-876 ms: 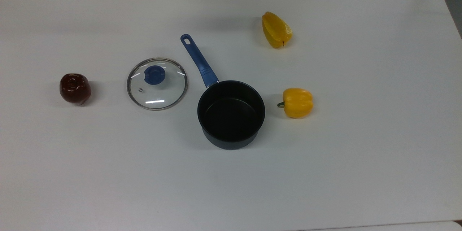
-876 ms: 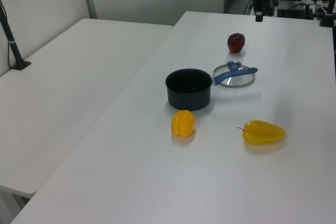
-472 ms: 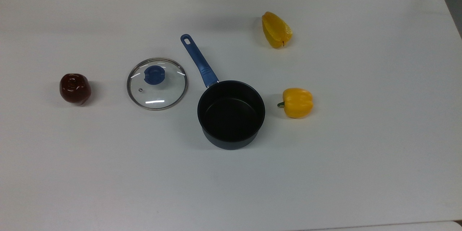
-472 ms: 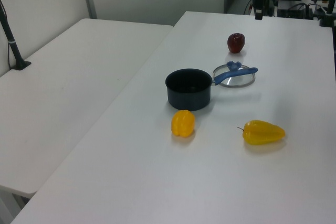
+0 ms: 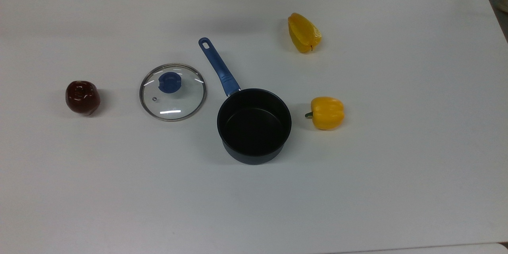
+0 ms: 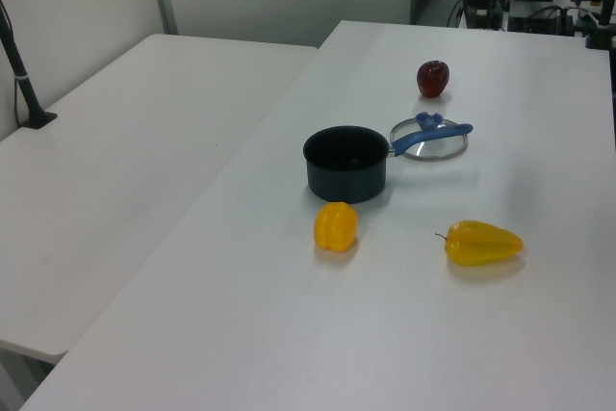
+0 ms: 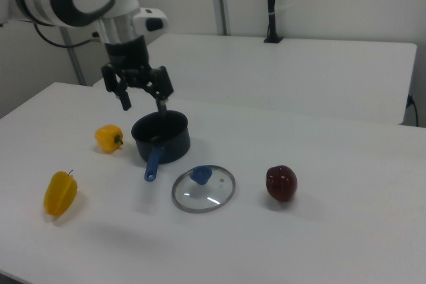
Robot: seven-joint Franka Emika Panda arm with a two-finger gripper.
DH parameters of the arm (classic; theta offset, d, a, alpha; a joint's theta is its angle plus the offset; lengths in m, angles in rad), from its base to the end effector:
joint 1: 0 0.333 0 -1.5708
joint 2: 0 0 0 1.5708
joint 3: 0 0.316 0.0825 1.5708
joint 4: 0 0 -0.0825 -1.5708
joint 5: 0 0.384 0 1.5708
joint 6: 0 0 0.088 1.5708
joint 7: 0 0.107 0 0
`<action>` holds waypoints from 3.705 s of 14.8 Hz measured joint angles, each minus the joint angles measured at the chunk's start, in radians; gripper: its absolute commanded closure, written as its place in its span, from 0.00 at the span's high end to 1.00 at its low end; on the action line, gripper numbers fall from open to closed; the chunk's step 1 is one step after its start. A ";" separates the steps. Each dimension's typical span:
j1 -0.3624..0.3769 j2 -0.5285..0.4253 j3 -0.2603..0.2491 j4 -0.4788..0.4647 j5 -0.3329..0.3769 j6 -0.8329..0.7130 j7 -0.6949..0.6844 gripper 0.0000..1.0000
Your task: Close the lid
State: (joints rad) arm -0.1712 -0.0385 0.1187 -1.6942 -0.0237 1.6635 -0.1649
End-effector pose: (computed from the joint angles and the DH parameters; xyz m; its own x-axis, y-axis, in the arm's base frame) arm 0.5480 -0.0300 0.5952 0.9935 0.1142 0.0028 0.1141 -0.9930 0.0290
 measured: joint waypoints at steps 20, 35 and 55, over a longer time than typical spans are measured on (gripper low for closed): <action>-0.037 0.442 0.014 -0.054 -0.001 0.511 -0.184 0.46; -0.018 0.381 0.011 0.172 -0.040 0.305 -0.140 0.39; 0.247 0.528 0.017 0.303 -0.030 0.490 -0.079 0.39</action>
State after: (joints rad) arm 0.0758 0.4891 0.1355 -1.3909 -0.0538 2.1536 -0.2440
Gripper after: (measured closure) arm 0.401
